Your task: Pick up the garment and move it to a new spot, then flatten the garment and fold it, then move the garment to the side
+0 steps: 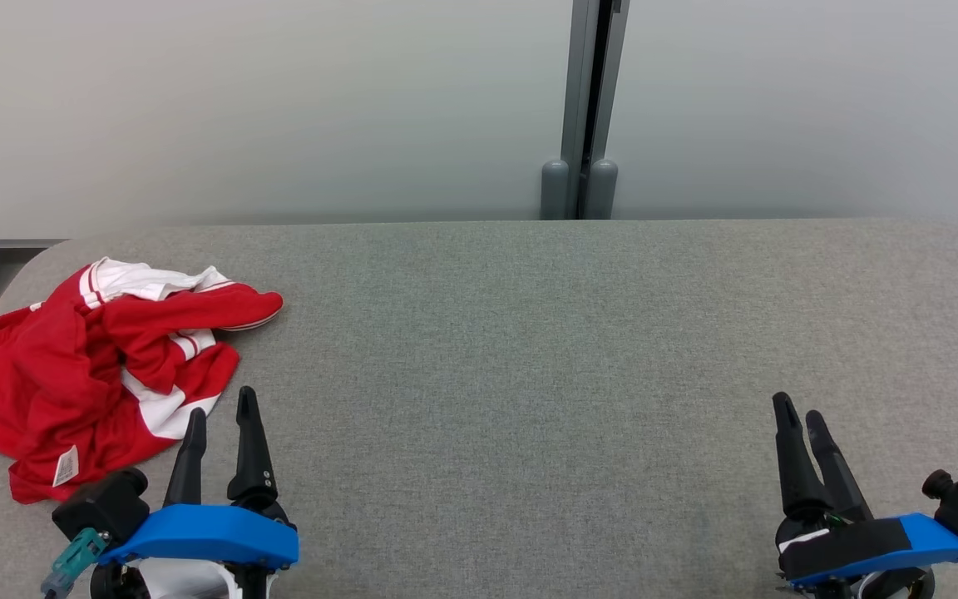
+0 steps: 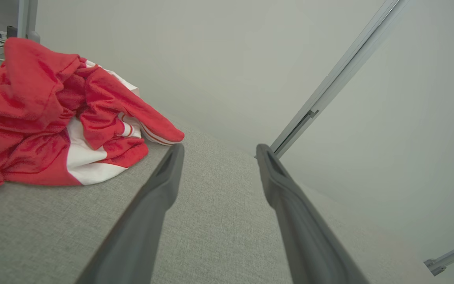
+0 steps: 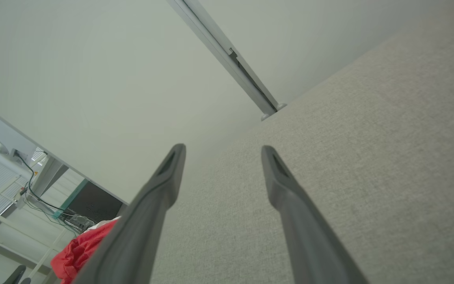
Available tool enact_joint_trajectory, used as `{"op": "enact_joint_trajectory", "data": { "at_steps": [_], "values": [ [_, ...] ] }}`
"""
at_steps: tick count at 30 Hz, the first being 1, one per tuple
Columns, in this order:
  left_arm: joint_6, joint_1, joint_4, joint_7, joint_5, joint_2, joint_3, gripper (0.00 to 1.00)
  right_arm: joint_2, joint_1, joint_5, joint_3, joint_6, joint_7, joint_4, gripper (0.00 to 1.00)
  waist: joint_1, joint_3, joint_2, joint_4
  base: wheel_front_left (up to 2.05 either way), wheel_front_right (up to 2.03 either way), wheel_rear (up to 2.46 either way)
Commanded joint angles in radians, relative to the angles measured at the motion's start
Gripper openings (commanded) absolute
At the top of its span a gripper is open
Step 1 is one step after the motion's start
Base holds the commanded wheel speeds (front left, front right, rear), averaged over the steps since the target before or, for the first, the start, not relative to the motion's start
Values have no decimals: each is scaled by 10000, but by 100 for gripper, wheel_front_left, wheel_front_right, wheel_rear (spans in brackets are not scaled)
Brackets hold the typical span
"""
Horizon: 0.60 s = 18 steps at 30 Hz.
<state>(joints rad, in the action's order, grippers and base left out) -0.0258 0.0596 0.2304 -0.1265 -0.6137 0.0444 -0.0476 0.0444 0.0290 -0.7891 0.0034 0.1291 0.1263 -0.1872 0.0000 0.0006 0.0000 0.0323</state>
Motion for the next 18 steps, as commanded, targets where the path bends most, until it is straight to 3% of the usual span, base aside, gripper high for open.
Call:
{"op": "enact_joint_trajectory", "data": {
  "at_steps": [1,18],
  "values": [
    [63,221,4,-128,430,71,-73,100,66,-2,430,36,20,132,137,100,0,-5,0,5,0,0,0],
    [264,257,129,-542,2199,124,-306,100,74,-77,2173,94,21,541,110,100,0,-9,0,91,0,0,0]
  ]
}}
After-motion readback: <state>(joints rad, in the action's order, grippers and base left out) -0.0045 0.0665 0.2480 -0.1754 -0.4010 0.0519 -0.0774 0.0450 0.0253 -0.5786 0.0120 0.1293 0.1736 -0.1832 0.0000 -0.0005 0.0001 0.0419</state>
